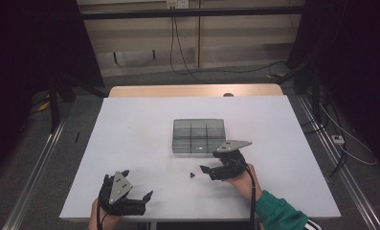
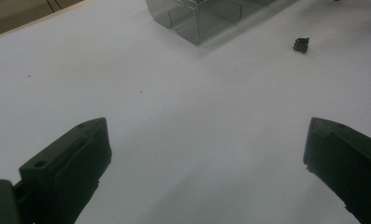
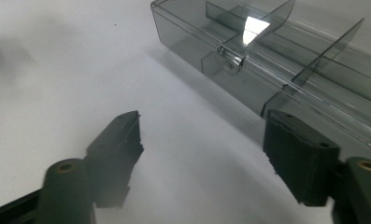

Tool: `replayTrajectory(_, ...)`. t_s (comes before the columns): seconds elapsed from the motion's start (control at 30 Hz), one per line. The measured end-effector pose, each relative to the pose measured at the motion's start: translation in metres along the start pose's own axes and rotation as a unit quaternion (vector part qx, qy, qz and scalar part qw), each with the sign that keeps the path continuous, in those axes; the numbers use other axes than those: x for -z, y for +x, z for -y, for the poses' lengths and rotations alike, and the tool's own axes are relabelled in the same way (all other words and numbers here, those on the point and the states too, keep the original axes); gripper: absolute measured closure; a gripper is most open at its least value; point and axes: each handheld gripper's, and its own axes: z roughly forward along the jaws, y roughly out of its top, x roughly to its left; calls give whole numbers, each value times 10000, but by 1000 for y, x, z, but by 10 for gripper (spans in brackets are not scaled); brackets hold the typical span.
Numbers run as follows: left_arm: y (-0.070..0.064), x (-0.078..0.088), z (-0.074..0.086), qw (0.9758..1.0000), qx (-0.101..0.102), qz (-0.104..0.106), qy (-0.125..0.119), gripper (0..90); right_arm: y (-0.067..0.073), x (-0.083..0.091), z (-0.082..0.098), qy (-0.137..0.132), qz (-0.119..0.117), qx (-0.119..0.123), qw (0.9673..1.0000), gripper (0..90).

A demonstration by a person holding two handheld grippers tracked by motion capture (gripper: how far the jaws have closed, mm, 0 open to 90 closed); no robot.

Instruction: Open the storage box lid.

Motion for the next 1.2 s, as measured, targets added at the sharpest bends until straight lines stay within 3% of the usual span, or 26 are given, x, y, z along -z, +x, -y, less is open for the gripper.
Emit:
replayTrajectory(0.3, 0, 0, 0, 10000, 0, -6, 4, 7, 5, -11, -2, -213, 213, -222, 9993, 556)
replayTrajectory(0.5, 0, 0, 0, 10000, 0, 7, 4, 7, 1, -18, -4, -332, 144, -532, 9979, 696)
replayTrajectory(0.8, 0, 0, 0, 10000, -2, 15, 8, 7, -9, -24, -3, -378, 173, -903, 9950, 794)
replayTrajectory(0.9, 0, 0, 0, 10000, -6, 0, 10, 8, -12, -25, -1, -431, 74, -896, 9950, 809)
replayTrajectory(1.2, -1, 0, 0, 10000, -8, -2, 8, 8, -15, -28, -1, -440, 67, -865, 9953, 860)
